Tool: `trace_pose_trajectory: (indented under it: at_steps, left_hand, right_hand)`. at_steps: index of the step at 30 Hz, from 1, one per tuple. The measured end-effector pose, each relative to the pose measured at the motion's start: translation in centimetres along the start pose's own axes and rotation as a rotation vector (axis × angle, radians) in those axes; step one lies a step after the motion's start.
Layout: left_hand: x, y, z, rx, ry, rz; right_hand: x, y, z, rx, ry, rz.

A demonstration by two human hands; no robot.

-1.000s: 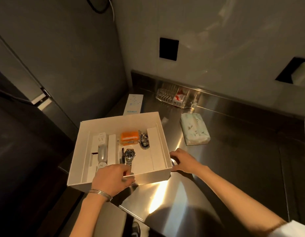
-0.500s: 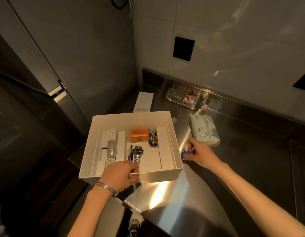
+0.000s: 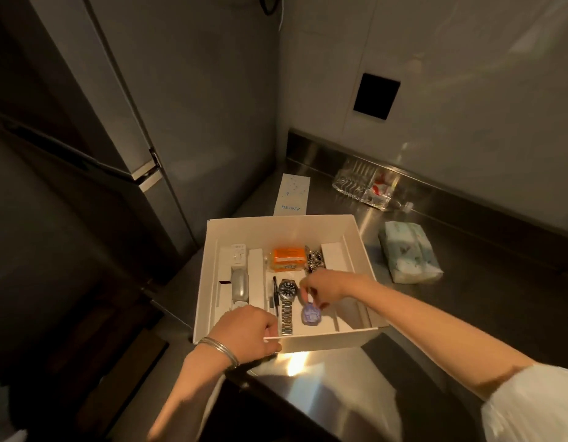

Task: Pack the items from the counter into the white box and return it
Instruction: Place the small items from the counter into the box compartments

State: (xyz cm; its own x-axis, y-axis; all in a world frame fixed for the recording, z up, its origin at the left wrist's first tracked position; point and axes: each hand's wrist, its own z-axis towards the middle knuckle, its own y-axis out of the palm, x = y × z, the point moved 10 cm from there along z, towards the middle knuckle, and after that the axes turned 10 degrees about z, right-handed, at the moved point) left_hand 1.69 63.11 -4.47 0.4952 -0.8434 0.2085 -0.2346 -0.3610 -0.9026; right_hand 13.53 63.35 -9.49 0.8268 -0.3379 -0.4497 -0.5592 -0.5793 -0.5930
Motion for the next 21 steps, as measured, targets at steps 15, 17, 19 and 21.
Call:
trace_pose_trajectory:
  at_steps: [15, 17, 19, 21]
  left_hand:
    - [0.4, 0.3, 0.1, -0.016, 0.032, -0.052]
    - [0.4, 0.1, 0.1, 0.002, 0.043, -0.034]
    - [0.6, 0.2, 0.1, 0.008, 0.062, -0.013]
    - [0.8, 0.3, 0.0, 0.008, 0.079, -0.005]
  right_hand:
    - [2.0, 3.4, 3.1, -0.028, 0.052, 0.091]
    - [2.1, 2.6, 2.9, 0.027, 0.048, 0.105]
    - [1.9, 1.3, 2.2, 0.080, 0.028, 0.110]
    - [1.4, -0.8, 0.8, 0.154, 0.001, 0.124]
